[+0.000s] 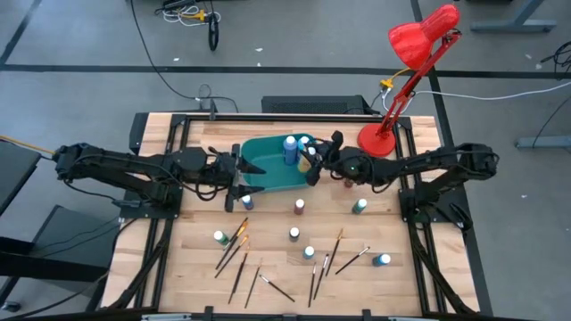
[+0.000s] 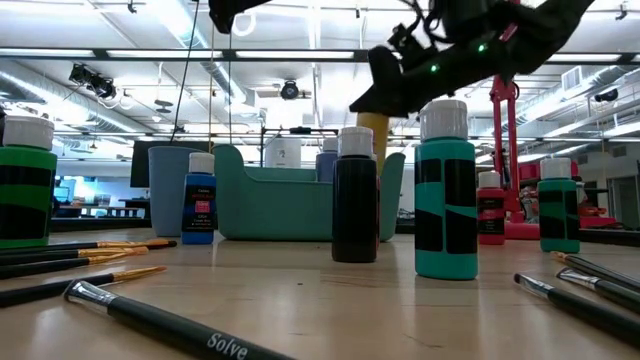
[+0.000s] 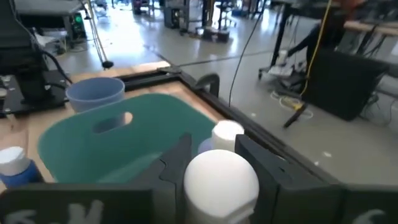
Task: Pick & Place Paint Supplies
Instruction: Put the large yellow paint bottle into the green bin
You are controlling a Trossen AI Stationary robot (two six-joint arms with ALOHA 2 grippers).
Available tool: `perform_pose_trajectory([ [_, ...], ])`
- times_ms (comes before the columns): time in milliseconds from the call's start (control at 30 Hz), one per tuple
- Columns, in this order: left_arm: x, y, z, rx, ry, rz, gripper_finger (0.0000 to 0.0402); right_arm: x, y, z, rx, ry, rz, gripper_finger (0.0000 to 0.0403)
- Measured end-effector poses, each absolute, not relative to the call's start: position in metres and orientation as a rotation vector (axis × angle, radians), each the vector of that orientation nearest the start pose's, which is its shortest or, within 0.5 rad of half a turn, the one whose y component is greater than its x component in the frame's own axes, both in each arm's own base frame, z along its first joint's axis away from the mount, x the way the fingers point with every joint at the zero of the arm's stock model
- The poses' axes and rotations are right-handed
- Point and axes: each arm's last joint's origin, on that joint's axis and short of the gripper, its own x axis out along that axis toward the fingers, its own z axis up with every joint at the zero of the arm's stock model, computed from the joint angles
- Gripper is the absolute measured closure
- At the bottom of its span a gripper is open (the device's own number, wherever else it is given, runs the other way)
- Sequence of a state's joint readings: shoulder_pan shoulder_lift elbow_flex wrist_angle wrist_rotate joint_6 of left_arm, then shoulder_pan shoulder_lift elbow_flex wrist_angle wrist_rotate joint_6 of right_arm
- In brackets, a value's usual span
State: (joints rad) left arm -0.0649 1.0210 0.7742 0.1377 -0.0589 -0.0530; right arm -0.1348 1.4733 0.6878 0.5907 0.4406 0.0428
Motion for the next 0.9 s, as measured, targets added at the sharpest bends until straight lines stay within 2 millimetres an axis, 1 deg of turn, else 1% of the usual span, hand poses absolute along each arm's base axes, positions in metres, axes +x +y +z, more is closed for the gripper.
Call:
perform_pose_trajectory([
  [167, 0.23, -0.013, 0.314, -0.075, 0.131, 0.0, 0.017, 0.303, -0.064, 0.198, 0.01, 0.253, -0.595, 0.0301],
  [233, 0.23, -0.013, 0.313, -0.077, 0.139, 0.0, 0.017, 0.304, -0.067, 0.195, 0.009, 0.264, -0.604, 0.0301],
  [400, 0.229, -0.013, 0.312, -0.076, 0.15, 0.001, 0.017, 0.303, -0.071, 0.193, 0.013, 0.266, -0.618, 0.0291],
  [633, 0.229, -0.013, 0.312, -0.08, 0.15, 0.001, 0.017, 0.302, -0.076, 0.192, 0.056, 0.269, -0.631, 0.0296],
  [900, 0.229, -0.013, 0.312, -0.084, 0.151, 0.001, 0.017, 0.301, -0.078, 0.188, 0.072, 0.313, -0.562, 0.0267],
])
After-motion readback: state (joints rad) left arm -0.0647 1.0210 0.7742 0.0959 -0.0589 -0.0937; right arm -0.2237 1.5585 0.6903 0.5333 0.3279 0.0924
